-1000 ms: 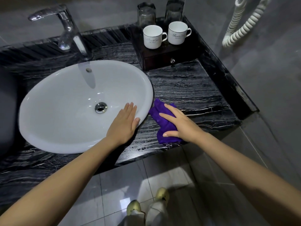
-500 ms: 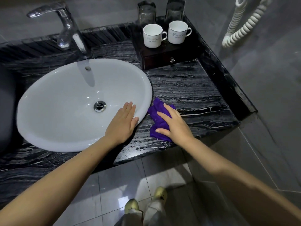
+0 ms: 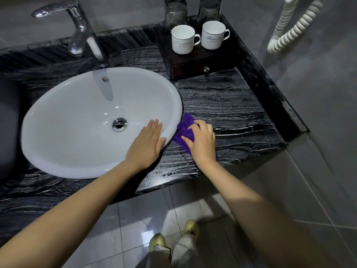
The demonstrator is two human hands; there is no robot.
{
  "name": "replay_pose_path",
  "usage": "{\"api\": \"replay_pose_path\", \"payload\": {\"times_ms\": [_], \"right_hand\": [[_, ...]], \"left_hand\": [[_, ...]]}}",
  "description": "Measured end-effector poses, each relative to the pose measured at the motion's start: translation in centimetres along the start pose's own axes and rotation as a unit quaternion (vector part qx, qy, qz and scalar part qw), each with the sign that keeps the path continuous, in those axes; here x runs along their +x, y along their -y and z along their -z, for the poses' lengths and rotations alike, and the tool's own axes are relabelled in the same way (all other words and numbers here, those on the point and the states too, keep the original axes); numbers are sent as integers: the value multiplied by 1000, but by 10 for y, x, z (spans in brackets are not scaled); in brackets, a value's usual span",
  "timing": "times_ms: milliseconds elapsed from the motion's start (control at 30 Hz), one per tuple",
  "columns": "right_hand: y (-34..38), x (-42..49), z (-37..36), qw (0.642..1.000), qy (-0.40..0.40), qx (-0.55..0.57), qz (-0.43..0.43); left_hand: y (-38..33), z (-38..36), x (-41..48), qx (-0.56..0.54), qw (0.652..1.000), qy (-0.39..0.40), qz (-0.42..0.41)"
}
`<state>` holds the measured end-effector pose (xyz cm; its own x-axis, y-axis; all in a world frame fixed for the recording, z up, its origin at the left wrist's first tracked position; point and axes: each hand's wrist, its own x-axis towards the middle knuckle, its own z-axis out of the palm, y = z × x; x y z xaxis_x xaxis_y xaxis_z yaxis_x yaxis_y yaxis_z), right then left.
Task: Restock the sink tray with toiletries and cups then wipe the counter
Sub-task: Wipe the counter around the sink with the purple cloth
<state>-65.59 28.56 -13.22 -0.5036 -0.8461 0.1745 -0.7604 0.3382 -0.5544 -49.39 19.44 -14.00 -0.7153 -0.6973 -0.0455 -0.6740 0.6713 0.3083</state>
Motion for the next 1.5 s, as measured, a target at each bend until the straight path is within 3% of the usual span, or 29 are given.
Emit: {"api": "replay_pose_path", "payload": {"times_ms": [133,200,300,500,633,733,800,967,1067,1233,1500], "right_hand": [[1,12,10,999,33,2,7],[-2,19,25,996,44,64,-31],[-16,29,60,989,-7,124,-79],[-56,35,105,990,-65,-124,-15],[-68,15,94,973,12,-227,44],[-65,0,82,979,99,-159,81],[-65,-3,84,986,114,-80,95],[-81,18,97,971,116,-161,131],[-82,19,81,972,171,-101,124],[-78,9,62,988,145,-27,54],[-11,2,16,977,173,25,120]], "left_hand": [[0,2,0,0,1000,2,0],[-1,1,-1,3,1000,6,0],[0,1,0,2,1000,4,2],[2,0,0,8,1000,4,4],[1,0,1,9,1000,7,5],[2,0,0,8,1000,4,4],[2,0,0,8,1000,5,4],[1,0,0,6,1000,2,4],[1,0,-1,8,1000,1,5],[0,0,-1,4,1000,2,5],[-3,2,-1,3,1000,1,5]]}}
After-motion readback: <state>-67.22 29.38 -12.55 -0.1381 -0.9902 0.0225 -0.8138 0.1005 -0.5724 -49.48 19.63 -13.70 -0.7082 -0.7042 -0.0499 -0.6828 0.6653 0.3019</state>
